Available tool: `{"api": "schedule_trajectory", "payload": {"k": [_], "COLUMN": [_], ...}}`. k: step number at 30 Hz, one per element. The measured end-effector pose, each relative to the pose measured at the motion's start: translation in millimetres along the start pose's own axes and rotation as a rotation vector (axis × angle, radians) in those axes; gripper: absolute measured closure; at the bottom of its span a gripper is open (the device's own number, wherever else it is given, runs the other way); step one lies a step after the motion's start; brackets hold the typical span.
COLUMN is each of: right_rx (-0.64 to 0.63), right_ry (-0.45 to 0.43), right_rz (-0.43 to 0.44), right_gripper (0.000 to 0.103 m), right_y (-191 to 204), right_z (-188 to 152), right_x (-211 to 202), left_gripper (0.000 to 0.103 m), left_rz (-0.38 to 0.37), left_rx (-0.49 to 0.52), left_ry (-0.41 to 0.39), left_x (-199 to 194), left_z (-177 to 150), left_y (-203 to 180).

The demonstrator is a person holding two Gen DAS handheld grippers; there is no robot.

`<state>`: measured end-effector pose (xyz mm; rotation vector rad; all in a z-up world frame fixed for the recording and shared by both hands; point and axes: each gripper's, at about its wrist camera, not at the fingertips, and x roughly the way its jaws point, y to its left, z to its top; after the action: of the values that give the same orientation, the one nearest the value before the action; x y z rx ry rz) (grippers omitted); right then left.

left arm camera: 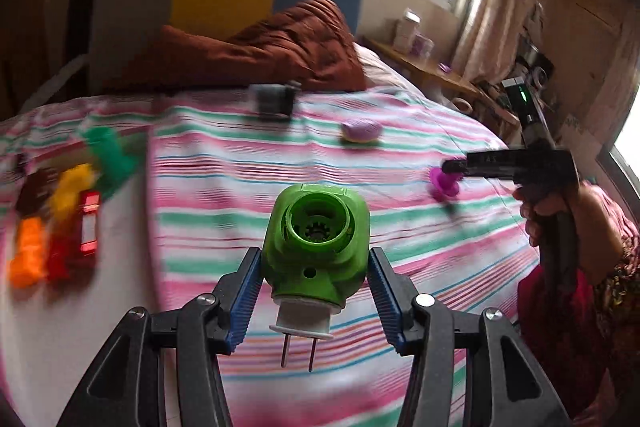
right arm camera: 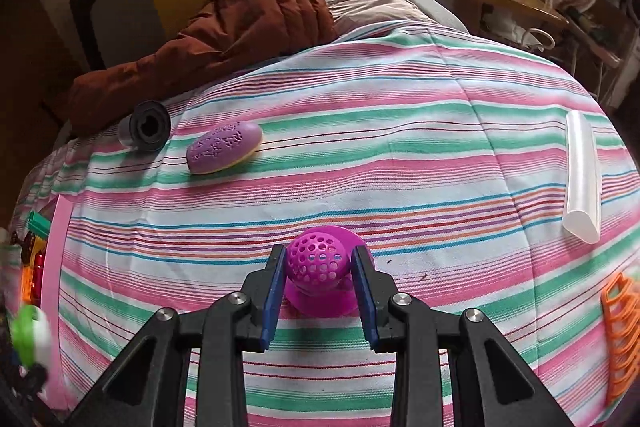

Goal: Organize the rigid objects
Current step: 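Carry the green plug-in device into the tray and open the left tool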

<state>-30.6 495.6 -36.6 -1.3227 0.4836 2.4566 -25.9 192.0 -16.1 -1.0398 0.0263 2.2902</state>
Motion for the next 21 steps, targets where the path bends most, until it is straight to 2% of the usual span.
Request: {"api": "schedule_trajectory", "payload": {"k": [7, 14, 21], "right_rx": [0.009, -0.007, -0.082], "right_ry": [0.005, -0.021, -0.091], "right_rz": [0.013, 0.029, 0.048], "right_gripper": [0.07, 0.07, 0.07], "right_y": [0, 6, 25], "right_z": [-2, -2, -4], "right_x": [1, -3, -15], "left_gripper": [0.05, 0.05, 0.05], "left_rz": [0.113, 0.222, 0.307], "left_rx": [-0.107, -0.203, -0.214], "left_ry": [-0.051, -0.006, 0.031], "left_x": [-46, -57, -54], "left_z": [-16, -44, -57], "left_y": [65, 117, 141]}}
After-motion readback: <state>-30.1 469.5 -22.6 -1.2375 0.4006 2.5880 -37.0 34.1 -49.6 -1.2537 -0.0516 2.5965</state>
